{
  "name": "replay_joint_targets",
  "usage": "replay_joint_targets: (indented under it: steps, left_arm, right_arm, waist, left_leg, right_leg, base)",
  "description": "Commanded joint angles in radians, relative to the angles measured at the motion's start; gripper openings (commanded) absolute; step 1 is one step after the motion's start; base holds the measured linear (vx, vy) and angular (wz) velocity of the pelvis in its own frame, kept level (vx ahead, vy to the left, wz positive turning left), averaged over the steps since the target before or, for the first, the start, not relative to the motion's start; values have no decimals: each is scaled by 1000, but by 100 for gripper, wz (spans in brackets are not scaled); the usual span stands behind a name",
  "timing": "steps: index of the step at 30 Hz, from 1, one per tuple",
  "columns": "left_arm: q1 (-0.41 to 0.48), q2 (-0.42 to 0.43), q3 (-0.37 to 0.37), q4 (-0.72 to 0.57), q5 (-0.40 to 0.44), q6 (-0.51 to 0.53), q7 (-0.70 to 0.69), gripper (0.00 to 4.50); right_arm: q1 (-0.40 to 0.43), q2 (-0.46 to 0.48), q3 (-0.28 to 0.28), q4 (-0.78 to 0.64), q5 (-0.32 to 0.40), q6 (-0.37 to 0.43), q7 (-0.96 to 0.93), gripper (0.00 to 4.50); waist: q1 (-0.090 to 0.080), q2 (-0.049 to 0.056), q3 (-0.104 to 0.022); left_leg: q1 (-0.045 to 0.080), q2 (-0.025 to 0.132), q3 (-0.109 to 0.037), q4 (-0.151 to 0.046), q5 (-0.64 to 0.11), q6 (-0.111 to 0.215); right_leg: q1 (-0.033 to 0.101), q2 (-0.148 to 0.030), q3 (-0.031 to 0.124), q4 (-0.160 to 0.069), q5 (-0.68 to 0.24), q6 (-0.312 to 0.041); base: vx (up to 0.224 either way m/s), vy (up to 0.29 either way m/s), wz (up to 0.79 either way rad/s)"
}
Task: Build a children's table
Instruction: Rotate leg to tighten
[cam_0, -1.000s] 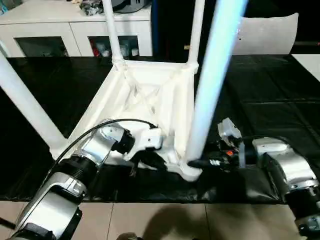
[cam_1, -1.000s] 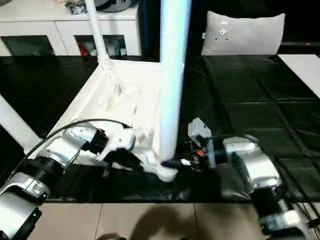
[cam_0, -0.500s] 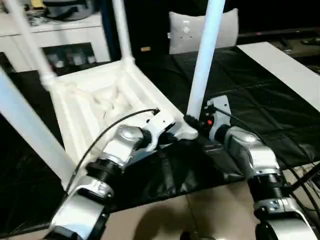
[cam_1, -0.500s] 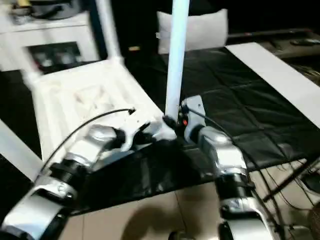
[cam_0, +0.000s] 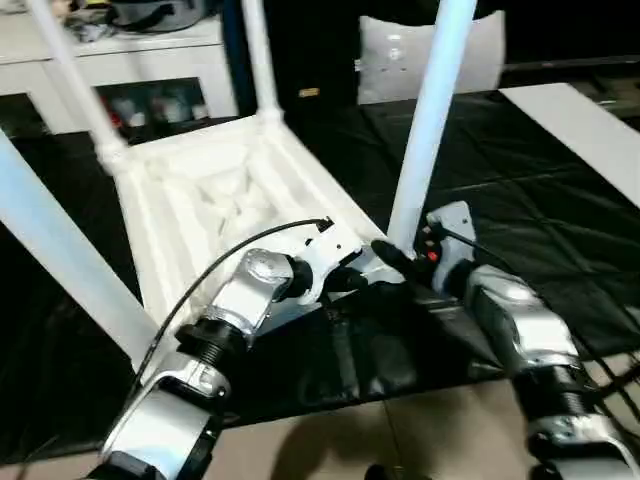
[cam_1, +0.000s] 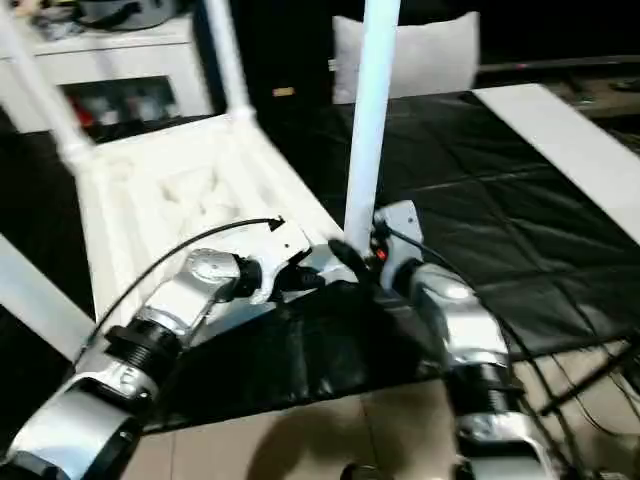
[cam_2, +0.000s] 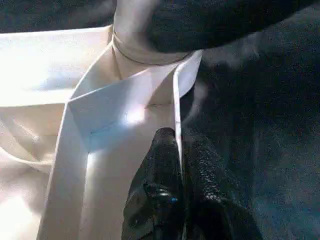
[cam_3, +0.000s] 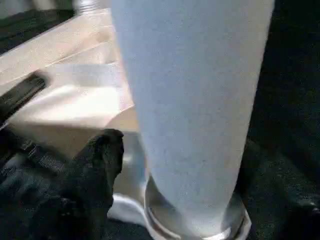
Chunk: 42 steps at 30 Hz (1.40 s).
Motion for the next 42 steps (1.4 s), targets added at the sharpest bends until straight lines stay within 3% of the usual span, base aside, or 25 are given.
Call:
replay_joint_targets:
  steps: [1, 2, 5, 9, 12, 18, 22, 24, 28, 37, 40, 42]
  left_arm:
    - [-5, 16, -17, -38, -9, -37, -45, 0]
    - [5, 50, -31, -38, -17, -78, -120, 0]
    - [18, 85, -46, -32, -34, -150, -221, 0]
    - [25, 140, -76, -17, -33, -215, -339, 0]
    - [21, 196, -103, -11, -36, -270, -451, 0]
    - [3, 233, -118, -1, -37, -303, -538, 0]
    - [-1, 238, -124, -3, -41, -318, -570, 0]
    - [0, 235, -128, -7, -46, -323, -583, 0]
    - [2, 230, -127, -3, -45, -332, -583, 0]
    - [6, 232, -114, 14, -43, -327, -567, 0]
    - [9, 224, -98, 11, -49, -290, -535, 0]
    - [13, 200, -70, -3, -58, -216, -468, 0]
  right_arm:
    - [7, -9, 35, -41, 14, -21, 86, 396]
    - [20, -63, 52, -57, 25, -37, 179, 396]
    - [28, -113, 72, -68, 34, -62, 278, 410]
    - [26, -156, 94, -76, 51, -98, 390, 410]
    - [16, -171, 113, -69, 61, -137, 469, 410]
    - [11, -183, 164, -76, 85, -104, 584, 370]
    - [2, -176, 198, -76, 91, -98, 627, 331]
    - [-9, -163, 218, -62, 85, -93, 647, 308]
    - [-19, -163, 231, -52, 90, -68, 676, 281]
    - [-18, -168, 238, -53, 100, -36, 688, 203]
    - [-5, -149, 223, -71, 116, 5, 644, 195]
    - [3, -103, 195, -77, 106, 64, 514, 191]
  waist:
    - [14, -13, -84]
    - [25, -12, -82]
    - [42, -14, -82]
    - [65, -11, -83]
    - [81, -15, -85]
    - [101, -17, -82]
    - [104, -24, -78]
    - [104, -27, -75]
    - [105, -30, -75]
    - [108, -31, -78]
    - [109, -31, -76]
    - [106, -33, -72]
  left_leg:
    - [-5, 29, -6, -57, -68, 157]
    - [0, 31, -4, -58, -84, 146]
    - [3, 33, 0, -60, -98, 138]
    - [9, 39, 2, -61, -102, 131]
    - [9, 40, 3, -62, -93, 125]
    - [16, 43, 7, -66, -110, 108]
    - [14, 37, 10, -68, -127, 92]
    - [18, 30, 15, -68, -140, 81]
    - [22, 30, 15, -69, -141, 80]
    - [20, 33, 15, -69, -125, 84]
    - [20, 32, 15, -69, -128, 80]
    - [20, 30, 14, -70, -136, 64]
  right_leg:
    - [79, -72, 70, -51, -257, -95]
    - [76, -72, 70, -54, -283, -97]
    - [74, -72, 73, -54, -300, -91]
    - [68, -74, 78, -48, -290, -103]
    - [69, -75, 81, -43, -289, -102]
    - [65, -76, 86, -43, -312, -103]
    - [66, -73, 87, -49, -370, -80]
    - [63, -72, 89, -59, -434, -56]
    - [59, -69, 89, -63, -461, -44]
    - [60, -70, 93, -57, -428, -54]
    - [59, -69, 91, -61, -448, -47]
    - [59, -70, 88, -67, -477, -36]
  base:
    - [0, 0, 0]
    - [0, 0, 0]
    - [0, 0, 0]
    - [0, 0, 0]
    - [0, 0, 0]
    - [0, 0, 0]
    - [0, 0, 0]
    - [0, 0, 0]
    - [0, 0, 0]
    - [0, 0, 0]
    - [0, 0, 0]
    - [0, 0, 0]
